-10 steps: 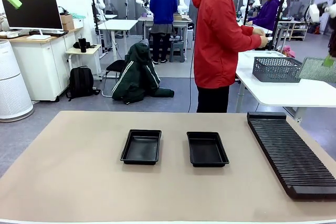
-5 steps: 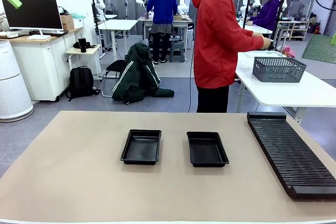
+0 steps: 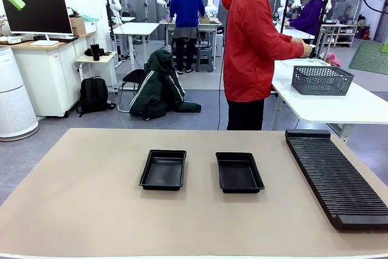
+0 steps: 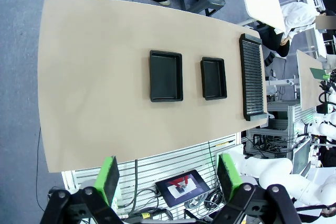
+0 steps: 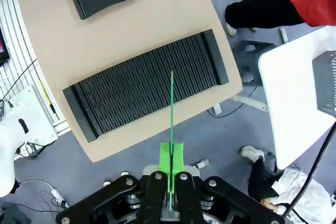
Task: Inspect and transfer BCBs to ESD trays.
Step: Pick up the Blank PCB from the PCB Rack and place it in the left ESD tray.
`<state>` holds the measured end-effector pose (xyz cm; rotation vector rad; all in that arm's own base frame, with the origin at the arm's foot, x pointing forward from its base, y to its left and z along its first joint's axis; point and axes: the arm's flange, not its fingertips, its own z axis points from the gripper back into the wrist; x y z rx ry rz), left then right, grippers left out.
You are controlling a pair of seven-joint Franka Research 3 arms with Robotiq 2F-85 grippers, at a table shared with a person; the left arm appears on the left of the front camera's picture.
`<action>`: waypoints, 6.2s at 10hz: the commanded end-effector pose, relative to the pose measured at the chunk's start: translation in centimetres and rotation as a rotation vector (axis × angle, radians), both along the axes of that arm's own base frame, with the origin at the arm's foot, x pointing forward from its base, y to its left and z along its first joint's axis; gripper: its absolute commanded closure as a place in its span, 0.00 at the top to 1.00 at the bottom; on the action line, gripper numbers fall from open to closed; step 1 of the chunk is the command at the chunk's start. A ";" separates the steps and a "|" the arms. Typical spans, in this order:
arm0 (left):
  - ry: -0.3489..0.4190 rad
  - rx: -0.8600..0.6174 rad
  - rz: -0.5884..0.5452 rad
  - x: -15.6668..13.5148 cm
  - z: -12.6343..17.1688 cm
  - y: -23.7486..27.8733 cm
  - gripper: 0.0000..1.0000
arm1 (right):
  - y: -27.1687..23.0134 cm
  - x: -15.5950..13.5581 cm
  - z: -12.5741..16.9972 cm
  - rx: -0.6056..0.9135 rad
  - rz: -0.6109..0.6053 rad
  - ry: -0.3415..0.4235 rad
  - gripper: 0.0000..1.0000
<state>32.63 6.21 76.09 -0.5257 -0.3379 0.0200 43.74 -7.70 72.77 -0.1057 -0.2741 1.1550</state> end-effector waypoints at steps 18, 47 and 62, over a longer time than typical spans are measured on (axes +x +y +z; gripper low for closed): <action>0.000 -0.001 -0.001 -0.1 -0.1 0.0 1.00 | 19.1 0.0 -18.9 0.688 -0.500 0.354 0.02; 0.000 -0.001 -0.001 -0.1 -0.1 0.0 1.00 | 45.3 2.8 -44.8 1.074 -0.990 0.725 0.02; 0.000 -0.001 -0.001 -0.1 -0.1 0.0 1.00 | 45.6 2.9 -44.1 0.942 -1.046 0.695 0.19</action>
